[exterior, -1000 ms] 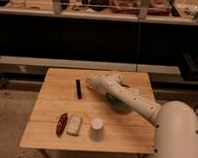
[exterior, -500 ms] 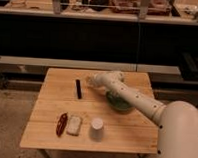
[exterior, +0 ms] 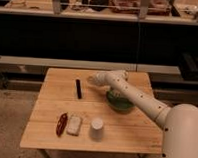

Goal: Knock the eraser over

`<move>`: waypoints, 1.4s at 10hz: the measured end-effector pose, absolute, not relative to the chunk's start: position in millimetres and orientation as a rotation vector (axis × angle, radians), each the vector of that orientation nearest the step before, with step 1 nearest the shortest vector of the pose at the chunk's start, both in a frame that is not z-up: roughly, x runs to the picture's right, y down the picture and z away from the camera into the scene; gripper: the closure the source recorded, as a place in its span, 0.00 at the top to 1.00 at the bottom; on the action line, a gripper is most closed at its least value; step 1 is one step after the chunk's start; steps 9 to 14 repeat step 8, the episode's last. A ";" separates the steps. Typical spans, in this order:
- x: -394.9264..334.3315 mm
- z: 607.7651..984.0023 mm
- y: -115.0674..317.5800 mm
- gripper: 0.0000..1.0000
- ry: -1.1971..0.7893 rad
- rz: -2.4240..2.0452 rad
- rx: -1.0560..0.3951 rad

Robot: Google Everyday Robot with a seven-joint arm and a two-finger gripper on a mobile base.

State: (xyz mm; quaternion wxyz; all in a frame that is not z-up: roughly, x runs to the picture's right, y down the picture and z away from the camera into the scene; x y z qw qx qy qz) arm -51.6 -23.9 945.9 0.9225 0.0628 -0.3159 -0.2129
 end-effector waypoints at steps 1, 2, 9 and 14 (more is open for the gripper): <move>-67.1 937.0 -20.5 0.00 -0.675 -0.474 0.140; -84.9 926.9 -17.8 0.00 -0.702 -0.508 0.152; -252.9 779.4 48.3 0.04 -1.022 -0.792 0.190; -252.9 779.4 48.3 0.04 -1.022 -0.792 0.190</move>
